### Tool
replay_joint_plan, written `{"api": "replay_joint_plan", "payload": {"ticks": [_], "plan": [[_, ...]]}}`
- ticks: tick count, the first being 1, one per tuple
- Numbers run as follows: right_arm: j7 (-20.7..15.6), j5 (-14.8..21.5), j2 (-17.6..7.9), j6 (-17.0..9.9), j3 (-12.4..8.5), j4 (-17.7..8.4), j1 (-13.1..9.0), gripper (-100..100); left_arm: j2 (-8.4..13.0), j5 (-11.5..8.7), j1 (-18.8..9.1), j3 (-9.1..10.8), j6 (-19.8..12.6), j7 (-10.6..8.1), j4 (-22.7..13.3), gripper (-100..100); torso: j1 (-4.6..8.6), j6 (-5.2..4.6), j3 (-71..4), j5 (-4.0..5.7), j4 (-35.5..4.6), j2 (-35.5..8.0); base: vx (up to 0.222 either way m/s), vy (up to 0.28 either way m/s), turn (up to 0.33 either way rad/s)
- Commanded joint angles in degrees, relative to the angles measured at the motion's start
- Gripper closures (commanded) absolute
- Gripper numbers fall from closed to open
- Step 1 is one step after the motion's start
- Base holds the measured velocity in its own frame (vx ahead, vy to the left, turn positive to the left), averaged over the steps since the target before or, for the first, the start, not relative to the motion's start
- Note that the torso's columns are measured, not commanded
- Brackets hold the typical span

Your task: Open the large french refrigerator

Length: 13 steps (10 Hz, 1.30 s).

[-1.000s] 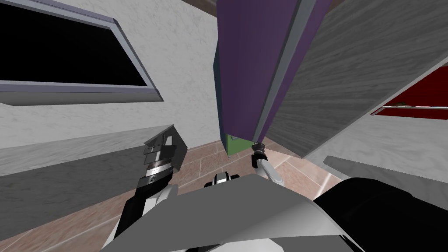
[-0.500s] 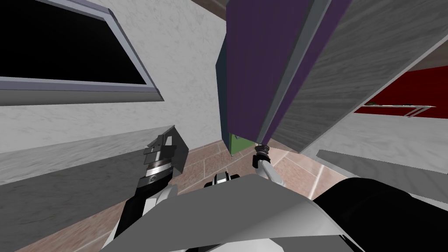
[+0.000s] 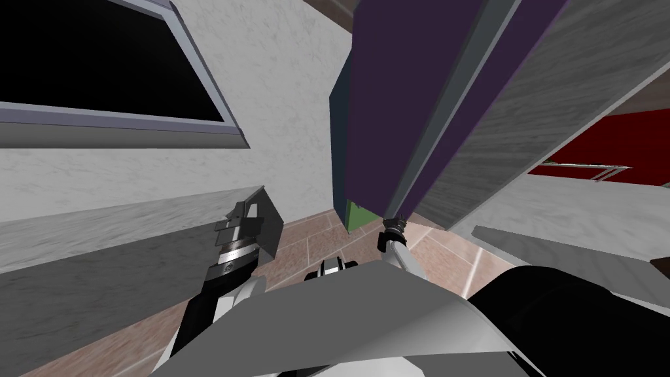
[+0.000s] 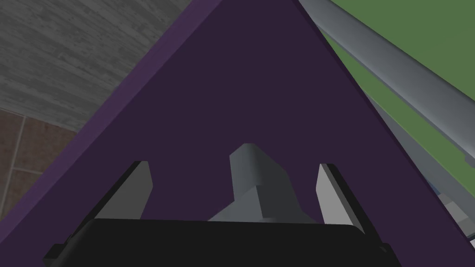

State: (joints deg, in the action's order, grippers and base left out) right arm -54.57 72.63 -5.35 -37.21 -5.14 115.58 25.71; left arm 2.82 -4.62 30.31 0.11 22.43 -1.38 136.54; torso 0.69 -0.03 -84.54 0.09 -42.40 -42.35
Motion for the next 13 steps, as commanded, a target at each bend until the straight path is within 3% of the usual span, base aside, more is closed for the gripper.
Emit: {"api": "replay_joint_plan", "payload": {"ticks": [1, 2, 4, 5, 9, 11, 12, 13], "plan": [[-3.81, -1.47, 1.27, -1.56, 1.01, 4.27, 1.76, -100, 0.0, 0.0, 0.0, 0.0, 0.0, 0.0, 0.0, 0, -0.26, -0.07, -0.05, -0.18, -0.04, 0.05, 0.01, -0.07, 0.053], [-3.81, -1.47, 1.27, -1.56, 1.01, 4.52, 1.76, -100, 0.0, 0.0, 0.0, 0.0, 0.0, 0.0, 0.0, 0, -0.62, -0.13, -0.04, -0.27, -0.03, -0.01, 0.016, -0.053, 0.005], [-6.65, -2.74, 2.3, -2.68, 1.88, 7.86, 3.12, -100, -0.01, 0.0, 0.01, -0.01, 0.0, 0.0, 0.0, 0, -1.07, -0.1, 0.13, -0.39, -0.11, -0.3, 0.017, -0.043, 0.024], [-6.65, -2.74, 2.3, -2.68, 1.88, 7.86, 3.12, -100, -0.01, 0.0, 0.0, -0.01, 0.0, 0.0, 0.0, 0, -1.15, -0.04, 0.17, -0.48, -0.21, -0.39, 0.007, -0.025, 0.019], [-10.91, -4.66, 3.84, -4.38, 3.19, 12.85, 5.17, -100, -0.01, 0.0, 0.0, -0.01, 0.0, 0.0, 0.0, 0, -1.37, -0.14, 0.22, -0.81, -0.46, -0.67, 0.003, -0.032, 0.028], [-10.23, -4.35, 4.09, -4.21, 3.47, 11.49, 5.79, -100, -0.01, 0.0, 0.0, -0.01, 0.0, 0.0, 0.0, 0, -1.49, -0.14, 0.23, -0.91, -0.51, -0.74, 0.011, -0.018, 0.015], [-10.32, -4.46, 4.13, -4.24, 3.53, 11.29, 5.92, 0, -0.01, 0.0, 0.0, -0.01, 0.0, 0.0, 0.0, 0, -1.44, -0.11, 0.26, -0.73, -0.38, -0.67, 0.012, -0.006, 0.015], [-10.34, -4.54, 4.19, -4.28, 3.62, 10.98, 6.03, 0, -0.02, 0.0, 0.0, -0.01, 0.0, 0.0, 0.0, 0, -1.29, -0.1, 0.22, -0.6, -0.28, -0.56, 0.009, -0.001, 0.015]]}}
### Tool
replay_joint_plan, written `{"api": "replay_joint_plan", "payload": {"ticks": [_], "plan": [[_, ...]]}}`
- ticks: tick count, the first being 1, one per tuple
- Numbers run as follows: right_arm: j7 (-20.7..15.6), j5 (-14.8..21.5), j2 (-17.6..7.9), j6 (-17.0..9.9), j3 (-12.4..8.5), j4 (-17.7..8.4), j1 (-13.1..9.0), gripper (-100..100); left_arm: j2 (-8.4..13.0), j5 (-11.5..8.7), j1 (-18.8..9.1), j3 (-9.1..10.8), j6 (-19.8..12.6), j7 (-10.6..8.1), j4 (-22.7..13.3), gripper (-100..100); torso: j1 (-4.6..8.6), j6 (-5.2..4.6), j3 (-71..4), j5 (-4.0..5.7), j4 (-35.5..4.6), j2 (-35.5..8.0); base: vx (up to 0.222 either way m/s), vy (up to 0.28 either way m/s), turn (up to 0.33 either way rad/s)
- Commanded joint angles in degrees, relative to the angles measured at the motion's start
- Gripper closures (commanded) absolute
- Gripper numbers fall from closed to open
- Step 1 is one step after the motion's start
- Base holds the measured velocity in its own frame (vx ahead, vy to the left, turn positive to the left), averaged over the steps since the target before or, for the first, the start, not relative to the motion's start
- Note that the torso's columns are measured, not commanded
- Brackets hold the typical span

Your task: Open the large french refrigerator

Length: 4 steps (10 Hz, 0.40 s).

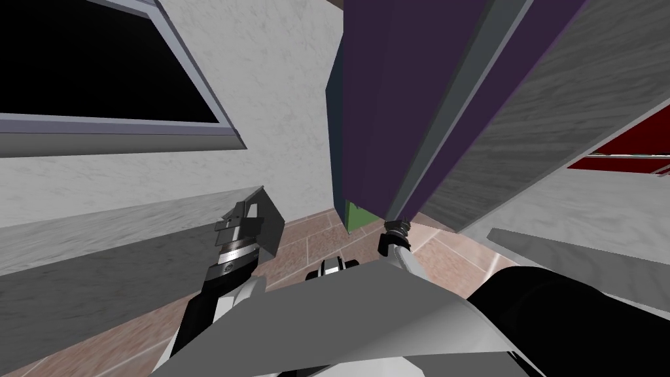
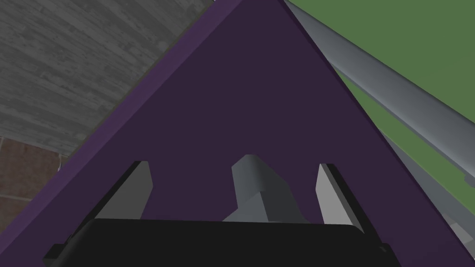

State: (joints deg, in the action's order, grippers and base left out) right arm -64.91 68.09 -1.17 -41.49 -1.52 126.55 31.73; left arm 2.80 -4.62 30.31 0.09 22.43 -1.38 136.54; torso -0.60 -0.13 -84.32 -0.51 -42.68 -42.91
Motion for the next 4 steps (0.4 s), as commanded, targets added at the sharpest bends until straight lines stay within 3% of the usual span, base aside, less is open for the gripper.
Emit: {"api": "replay_joint_plan", "payload": {"ticks": [1, 4], "plan": [[-0.03, -0.07, 0.05, -0.03, 0.09, -0.26, 0.1, 0, 0.0, 0.0, 0.0, 0.0, 0.0, 0.0, 0.0, 0, 0.16, 0.01, -0.05, 0.1, 0.07, 0.11, 0.007, 0.001, 0.013], [-0.11, -0.2, 0.15, -0.06, 0.28, -0.78, 0.27, 0, 0.0, 0.0, 0.0, 0.0, 0.0, 0.0, 0.0, 0, 0.44, 0.05, -0.14, 0.31, 0.22, 0.35, 0.002, 0.001, 0.004]]}}
